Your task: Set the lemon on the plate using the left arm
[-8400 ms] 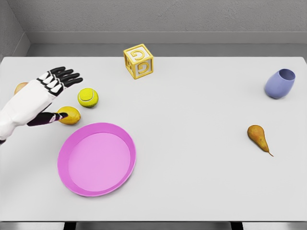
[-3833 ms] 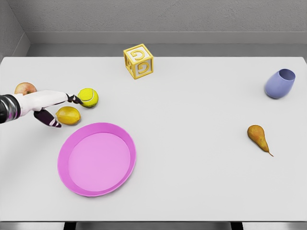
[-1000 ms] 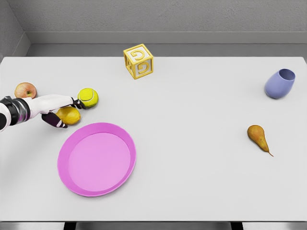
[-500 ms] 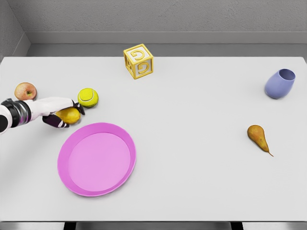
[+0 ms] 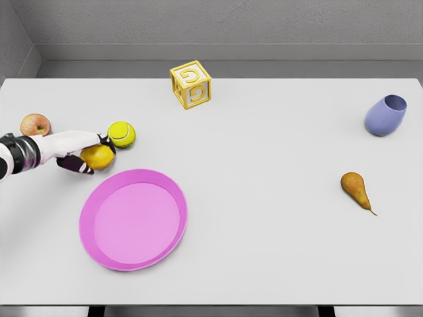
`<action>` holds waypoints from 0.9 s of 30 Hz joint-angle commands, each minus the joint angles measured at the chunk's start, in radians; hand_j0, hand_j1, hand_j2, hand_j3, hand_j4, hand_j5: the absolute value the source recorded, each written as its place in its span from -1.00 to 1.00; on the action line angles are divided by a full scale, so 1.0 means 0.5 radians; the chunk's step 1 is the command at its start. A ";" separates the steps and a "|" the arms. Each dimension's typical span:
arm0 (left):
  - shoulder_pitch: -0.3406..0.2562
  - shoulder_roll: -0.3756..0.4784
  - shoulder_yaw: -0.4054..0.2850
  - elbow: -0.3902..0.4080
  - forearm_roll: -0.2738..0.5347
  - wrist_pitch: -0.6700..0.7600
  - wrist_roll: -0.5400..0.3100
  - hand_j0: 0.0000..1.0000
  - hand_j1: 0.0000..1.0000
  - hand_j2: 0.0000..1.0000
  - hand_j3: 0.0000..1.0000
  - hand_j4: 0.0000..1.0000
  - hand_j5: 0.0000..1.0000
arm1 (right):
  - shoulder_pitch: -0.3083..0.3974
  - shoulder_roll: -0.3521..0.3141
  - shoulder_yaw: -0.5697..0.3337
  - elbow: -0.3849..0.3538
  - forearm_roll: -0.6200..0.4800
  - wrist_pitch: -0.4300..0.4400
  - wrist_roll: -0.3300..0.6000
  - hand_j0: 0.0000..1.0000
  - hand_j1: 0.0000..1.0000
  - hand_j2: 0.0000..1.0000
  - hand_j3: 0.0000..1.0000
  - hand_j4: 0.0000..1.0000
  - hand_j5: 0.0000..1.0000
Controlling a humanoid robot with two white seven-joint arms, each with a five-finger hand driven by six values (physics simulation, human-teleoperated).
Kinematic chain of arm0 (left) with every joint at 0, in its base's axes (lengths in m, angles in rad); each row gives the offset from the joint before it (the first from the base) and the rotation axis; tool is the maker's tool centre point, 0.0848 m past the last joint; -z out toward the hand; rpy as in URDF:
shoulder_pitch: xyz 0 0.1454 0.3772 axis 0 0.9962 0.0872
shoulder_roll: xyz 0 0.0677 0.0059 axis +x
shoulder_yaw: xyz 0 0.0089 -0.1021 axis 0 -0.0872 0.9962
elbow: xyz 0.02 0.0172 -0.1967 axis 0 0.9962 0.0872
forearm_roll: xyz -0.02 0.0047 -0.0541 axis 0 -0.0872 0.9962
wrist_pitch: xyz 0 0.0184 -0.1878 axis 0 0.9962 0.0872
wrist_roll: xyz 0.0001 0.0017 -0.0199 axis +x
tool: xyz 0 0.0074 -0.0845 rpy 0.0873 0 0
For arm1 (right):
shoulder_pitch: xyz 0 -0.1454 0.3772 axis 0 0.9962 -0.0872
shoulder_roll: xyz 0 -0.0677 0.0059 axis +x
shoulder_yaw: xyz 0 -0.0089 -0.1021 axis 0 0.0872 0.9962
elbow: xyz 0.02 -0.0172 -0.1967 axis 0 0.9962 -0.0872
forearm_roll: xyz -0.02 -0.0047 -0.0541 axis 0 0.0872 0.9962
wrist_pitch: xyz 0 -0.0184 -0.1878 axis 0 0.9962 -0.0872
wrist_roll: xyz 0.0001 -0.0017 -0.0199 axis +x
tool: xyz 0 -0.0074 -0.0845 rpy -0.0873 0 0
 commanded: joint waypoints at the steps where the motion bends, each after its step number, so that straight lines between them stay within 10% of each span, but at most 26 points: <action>1: 0.000 0.004 0.006 -0.018 0.002 -0.003 0.002 -0.09 -0.09 -0.09 -0.09 -0.09 -0.09 | 0.000 0.000 -0.001 0.000 -0.001 0.000 0.001 1.00 1.00 1.00 1.00 1.00 1.00; 27: 0.255 0.176 0.362 -0.278 0.020 -0.417 0.002 -0.15 -0.15 -0.15 -0.15 -0.15 -0.15 | 0.000 0.000 -0.001 0.000 -0.001 0.000 0.001 1.00 1.00 1.00 1.00 1.00 1.00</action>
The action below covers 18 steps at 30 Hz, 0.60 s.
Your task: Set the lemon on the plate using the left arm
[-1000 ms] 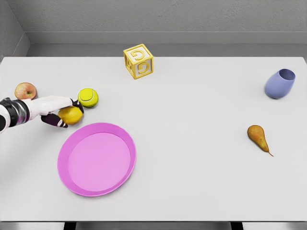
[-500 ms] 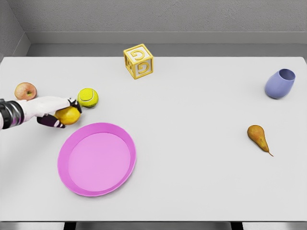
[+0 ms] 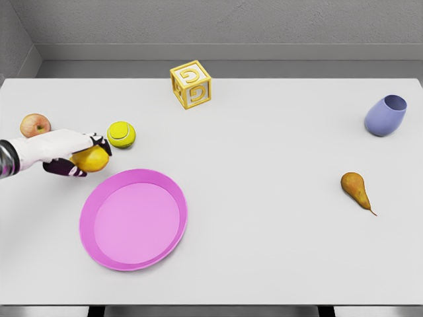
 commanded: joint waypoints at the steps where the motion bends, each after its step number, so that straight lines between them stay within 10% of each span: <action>1: 0.000 -0.004 0.050 -0.007 0.004 -0.143 0.002 -0.15 -0.15 -0.15 -0.15 -0.15 -0.15 | 0.000 0.000 -0.001 0.000 -0.001 0.000 0.000 1.00 1.00 1.00 1.00 1.00 1.00; 18: 0.058 -0.022 0.096 -0.090 0.001 -0.941 0.002 -0.15 -0.15 -0.15 -0.15 -0.15 -0.15 | 0.000 0.000 -0.001 0.000 -0.001 0.000 0.000 1.00 1.00 1.00 1.00 1.00 1.00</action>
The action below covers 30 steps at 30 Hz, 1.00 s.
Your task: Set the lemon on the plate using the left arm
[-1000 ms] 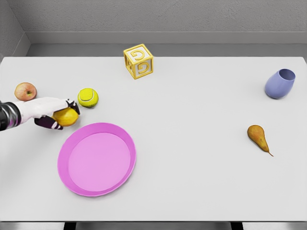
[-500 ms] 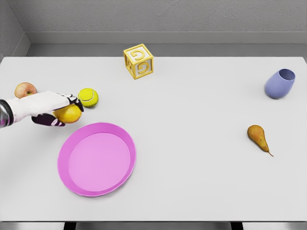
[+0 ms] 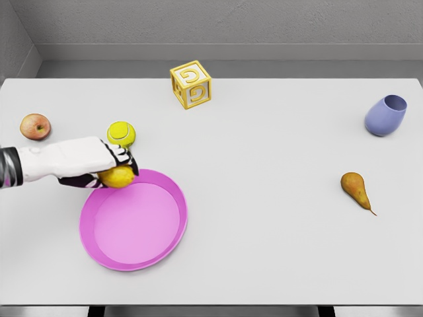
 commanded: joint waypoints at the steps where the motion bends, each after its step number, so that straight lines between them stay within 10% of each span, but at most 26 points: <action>1: 0.000 0.001 0.000 -0.002 0.012 -0.118 0.002 -0.15 -0.15 -0.15 -0.15 -0.15 -0.15 | 0.000 0.000 -0.001 0.000 -0.001 0.000 0.000 1.00 1.00 1.00 1.00 1.00 1.00; 8: 0.021 -0.002 0.000 -0.002 0.009 -0.210 0.002 -0.05 -0.05 -0.05 -0.05 -0.05 -0.05 | 0.000 0.000 -0.001 0.000 -0.001 0.000 0.000 1.00 1.00 1.00 1.00 1.00 1.00; 12: 0.018 0.001 0.006 -0.002 0.006 -0.191 0.002 1.00 1.00 1.00 1.00 1.00 1.00 | 0.000 0.000 -0.001 0.000 -0.001 0.000 0.000 1.00 1.00 1.00 1.00 1.00 1.00; 27: 0.028 0.014 0.098 0.020 0.211 -0.299 0.002 1.00 1.00 1.00 1.00 1.00 1.00 | 0.000 0.000 -0.001 0.000 -0.001 0.000 0.000 1.00 1.00 1.00 1.00 1.00 1.00; 30: 0.205 -0.002 0.371 0.066 0.260 -0.299 0.002 1.00 1.00 1.00 1.00 1.00 1.00 | 0.000 0.000 -0.001 0.000 -0.001 0.000 0.000 1.00 1.00 1.00 1.00 1.00 1.00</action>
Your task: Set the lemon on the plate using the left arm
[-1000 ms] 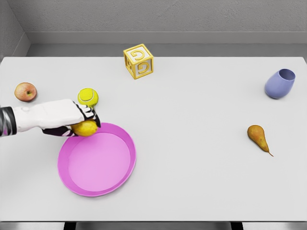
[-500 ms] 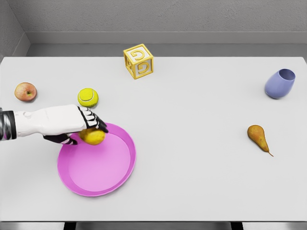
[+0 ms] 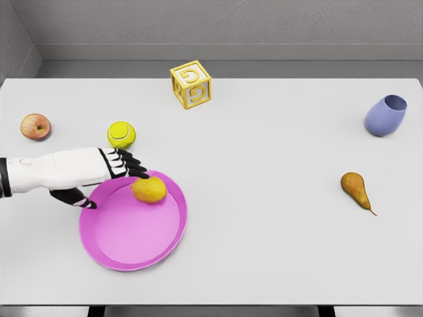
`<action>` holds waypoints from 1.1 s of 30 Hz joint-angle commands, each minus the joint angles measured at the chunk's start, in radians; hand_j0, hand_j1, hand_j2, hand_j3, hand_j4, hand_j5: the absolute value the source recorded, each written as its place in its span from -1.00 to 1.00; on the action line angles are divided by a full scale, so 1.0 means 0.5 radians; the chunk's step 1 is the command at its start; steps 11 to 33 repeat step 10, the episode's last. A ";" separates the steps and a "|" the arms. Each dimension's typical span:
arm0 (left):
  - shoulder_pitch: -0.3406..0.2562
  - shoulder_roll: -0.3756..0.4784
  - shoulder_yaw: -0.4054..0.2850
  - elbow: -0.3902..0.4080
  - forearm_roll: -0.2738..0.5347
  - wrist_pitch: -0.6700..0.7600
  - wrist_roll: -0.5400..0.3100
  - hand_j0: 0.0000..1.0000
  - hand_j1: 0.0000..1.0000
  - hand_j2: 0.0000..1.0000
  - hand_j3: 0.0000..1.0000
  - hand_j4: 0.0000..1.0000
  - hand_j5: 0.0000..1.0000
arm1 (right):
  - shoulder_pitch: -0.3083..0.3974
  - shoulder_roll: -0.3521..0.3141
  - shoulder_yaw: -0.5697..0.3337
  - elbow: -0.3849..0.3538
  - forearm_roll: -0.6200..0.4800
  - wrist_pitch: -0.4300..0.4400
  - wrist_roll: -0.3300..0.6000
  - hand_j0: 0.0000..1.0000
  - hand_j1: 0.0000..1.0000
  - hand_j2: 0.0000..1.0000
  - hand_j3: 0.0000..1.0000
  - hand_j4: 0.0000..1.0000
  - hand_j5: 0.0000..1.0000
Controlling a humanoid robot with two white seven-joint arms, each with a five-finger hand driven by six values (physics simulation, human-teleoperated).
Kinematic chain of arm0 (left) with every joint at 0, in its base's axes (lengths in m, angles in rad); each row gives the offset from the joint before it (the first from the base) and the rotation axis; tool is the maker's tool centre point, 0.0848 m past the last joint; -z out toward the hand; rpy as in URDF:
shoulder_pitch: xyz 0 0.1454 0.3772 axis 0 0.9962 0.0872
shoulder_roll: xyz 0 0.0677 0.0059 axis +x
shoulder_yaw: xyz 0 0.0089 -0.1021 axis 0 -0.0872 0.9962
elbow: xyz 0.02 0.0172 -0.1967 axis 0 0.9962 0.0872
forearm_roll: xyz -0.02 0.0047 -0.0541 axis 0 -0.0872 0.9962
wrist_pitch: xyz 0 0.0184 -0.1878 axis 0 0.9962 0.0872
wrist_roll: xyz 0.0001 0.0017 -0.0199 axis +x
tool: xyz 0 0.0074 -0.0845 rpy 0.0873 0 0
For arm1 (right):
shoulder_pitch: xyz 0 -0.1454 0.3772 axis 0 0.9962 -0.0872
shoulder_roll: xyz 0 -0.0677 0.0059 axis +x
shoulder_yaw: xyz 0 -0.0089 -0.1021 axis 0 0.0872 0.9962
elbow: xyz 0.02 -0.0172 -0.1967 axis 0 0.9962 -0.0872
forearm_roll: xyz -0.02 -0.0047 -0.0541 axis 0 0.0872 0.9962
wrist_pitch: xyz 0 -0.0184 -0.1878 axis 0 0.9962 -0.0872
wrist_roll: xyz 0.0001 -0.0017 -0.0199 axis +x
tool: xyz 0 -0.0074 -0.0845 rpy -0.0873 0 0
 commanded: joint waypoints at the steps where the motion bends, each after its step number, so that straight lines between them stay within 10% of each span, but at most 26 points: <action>1: 0.006 0.001 0.185 0.021 0.072 -0.005 0.001 1.00 1.00 1.00 1.00 1.00 1.00 | 0.000 0.000 -0.001 0.000 -0.001 0.000 0.000 1.00 1.00 1.00 1.00 1.00 1.00; 33: 0.151 0.014 0.332 0.088 0.093 -0.005 0.001 1.00 1.00 1.00 1.00 1.00 1.00 | 0.000 0.000 -0.001 0.000 -0.001 0.000 0.000 1.00 1.00 1.00 1.00 1.00 1.00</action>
